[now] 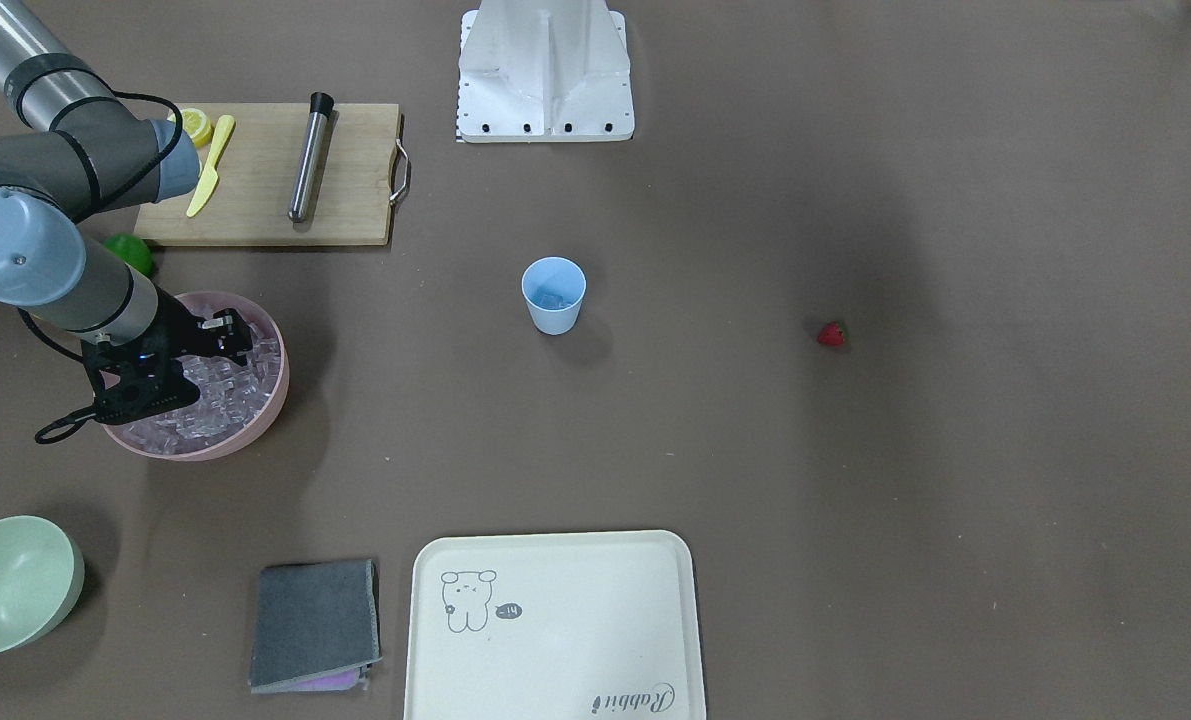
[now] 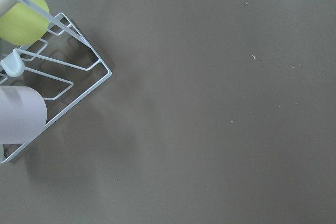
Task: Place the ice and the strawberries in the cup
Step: 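Lower the right gripper into the ice and grasp a third cube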
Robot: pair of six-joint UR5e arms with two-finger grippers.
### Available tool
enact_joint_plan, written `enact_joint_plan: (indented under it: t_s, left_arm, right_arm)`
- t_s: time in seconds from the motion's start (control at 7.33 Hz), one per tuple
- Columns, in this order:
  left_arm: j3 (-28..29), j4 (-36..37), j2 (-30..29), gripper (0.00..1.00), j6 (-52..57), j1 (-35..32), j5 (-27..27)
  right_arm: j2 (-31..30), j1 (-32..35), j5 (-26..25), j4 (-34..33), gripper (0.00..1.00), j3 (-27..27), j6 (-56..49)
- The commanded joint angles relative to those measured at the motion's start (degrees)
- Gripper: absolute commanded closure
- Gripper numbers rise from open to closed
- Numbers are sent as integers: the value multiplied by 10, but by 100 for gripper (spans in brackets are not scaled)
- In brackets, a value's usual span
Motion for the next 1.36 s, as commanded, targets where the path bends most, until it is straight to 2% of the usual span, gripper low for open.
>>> enact_joint_plan:
  t_s: [0.0, 0.27, 0.41, 0.68, 1.09, 1.23]
  left_arm:
    - [0, 1, -3, 2, -2, 1, 0]
    - [1, 2, -9, 2, -4, 1, 0]
    - [1, 2, -10, 2, -4, 1, 0]
    - [1, 2, -10, 2, -4, 1, 0]
    - [1, 1, -10, 2, -4, 1, 0]
    - [2, 1, -10, 2, -4, 1, 1]
  right_arm:
    - [6, 2, 3, -28, 71, 1, -2]
    - [8, 6, 10, -33, 96, 5, -2]
    - [8, 9, 20, -34, 100, 5, -2]
    - [33, 16, 30, -79, 100, 6, -3]
    - [49, 31, 50, -91, 100, 28, -3]
    - [81, 37, 65, -114, 100, 38, -3]
